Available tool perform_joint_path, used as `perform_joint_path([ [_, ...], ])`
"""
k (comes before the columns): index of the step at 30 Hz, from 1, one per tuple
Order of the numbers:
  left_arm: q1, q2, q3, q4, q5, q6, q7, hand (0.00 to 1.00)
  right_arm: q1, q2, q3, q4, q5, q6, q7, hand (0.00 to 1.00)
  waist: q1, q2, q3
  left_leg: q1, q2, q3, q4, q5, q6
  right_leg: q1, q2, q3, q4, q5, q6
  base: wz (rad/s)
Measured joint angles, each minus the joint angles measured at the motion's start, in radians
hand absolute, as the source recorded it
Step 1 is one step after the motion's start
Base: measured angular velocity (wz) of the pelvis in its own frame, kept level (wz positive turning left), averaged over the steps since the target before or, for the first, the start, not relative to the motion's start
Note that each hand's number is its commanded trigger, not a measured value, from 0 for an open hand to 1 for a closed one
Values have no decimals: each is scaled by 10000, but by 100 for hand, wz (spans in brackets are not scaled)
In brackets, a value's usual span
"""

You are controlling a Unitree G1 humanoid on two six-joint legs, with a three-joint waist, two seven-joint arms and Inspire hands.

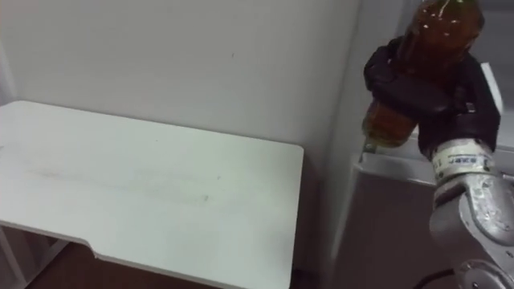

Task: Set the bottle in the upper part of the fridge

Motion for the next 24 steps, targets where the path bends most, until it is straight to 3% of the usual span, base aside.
perform_joint_path([
  [6,32,-32,-3,213,24,5,-27,0,0,-1,-593,21,66,0,-499,100,-201,43,28,156,29,103,-149,0,-34,56,21,100,10,-24,-23,-7],
  [10,26,-35,24,208,104,3,-172,0,0,-1,-725,121,209,0,-528,100,-305,76,106,303,47,230,-159,-60,-43,105,33,237,-5,-24,-23,-10],
  [18,38,-24,486,204,138,10,-208,0,-138,-53,-1001,792,392,10,-662,100,-447,156,62,411,49,310,-177,-118,-39,151,32,304,-7,-38,0,-2],
  [24,79,-9,945,195,140,37,-201,0,-155,-276,-1000,1392,346,329,-749,100,-440,204,31,468,53,348,-202,-117,-39,154,37,374,29,-40,3,-1],
])
